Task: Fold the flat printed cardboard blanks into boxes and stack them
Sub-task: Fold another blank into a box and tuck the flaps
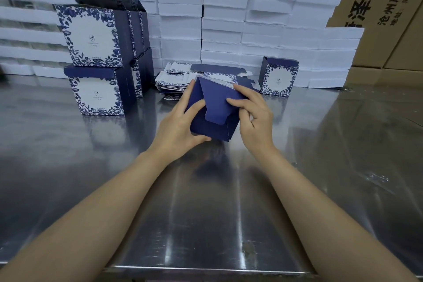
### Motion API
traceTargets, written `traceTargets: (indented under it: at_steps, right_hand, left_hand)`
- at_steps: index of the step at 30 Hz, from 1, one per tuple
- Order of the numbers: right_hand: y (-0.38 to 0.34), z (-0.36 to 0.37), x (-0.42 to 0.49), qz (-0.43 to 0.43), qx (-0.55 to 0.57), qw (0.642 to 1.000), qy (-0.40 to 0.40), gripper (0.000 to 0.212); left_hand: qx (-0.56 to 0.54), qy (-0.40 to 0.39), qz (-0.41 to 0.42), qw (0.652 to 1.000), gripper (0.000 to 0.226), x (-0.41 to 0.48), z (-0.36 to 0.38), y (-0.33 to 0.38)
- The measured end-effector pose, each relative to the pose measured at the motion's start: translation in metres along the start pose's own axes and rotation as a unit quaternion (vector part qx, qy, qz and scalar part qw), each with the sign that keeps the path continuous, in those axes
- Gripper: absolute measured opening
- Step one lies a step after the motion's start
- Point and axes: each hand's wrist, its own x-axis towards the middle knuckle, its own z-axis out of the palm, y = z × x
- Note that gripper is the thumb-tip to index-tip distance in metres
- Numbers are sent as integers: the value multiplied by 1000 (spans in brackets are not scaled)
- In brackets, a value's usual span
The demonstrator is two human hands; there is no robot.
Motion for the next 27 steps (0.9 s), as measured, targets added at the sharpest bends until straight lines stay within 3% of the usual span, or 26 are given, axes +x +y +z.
traceTargets:
  at_steps: [2,5,8,17,27]
  right_hand:
    - [-4,1,-2,9,-2,1000,-26,22]
    - [-9,7,-2,-5,-70,995,-71,49]
    - [-7,9,-2,-15,-105,993,-55,66]
    - [0,9,-2,-59,-118,991,18,20]
    - [-9,9,0,-55,-159,986,16,19]
  left_hand:
    - [-23,6,-12,1000,79,-1,1,0]
    - [-46,23,-39,998,83,-4,2,1]
    - [-93,19,-73,993,111,0,-4,7]
    - [-78,16,-60,995,121,0,0,8]
    - [-98,24,-33,994,117,-2,7,0]
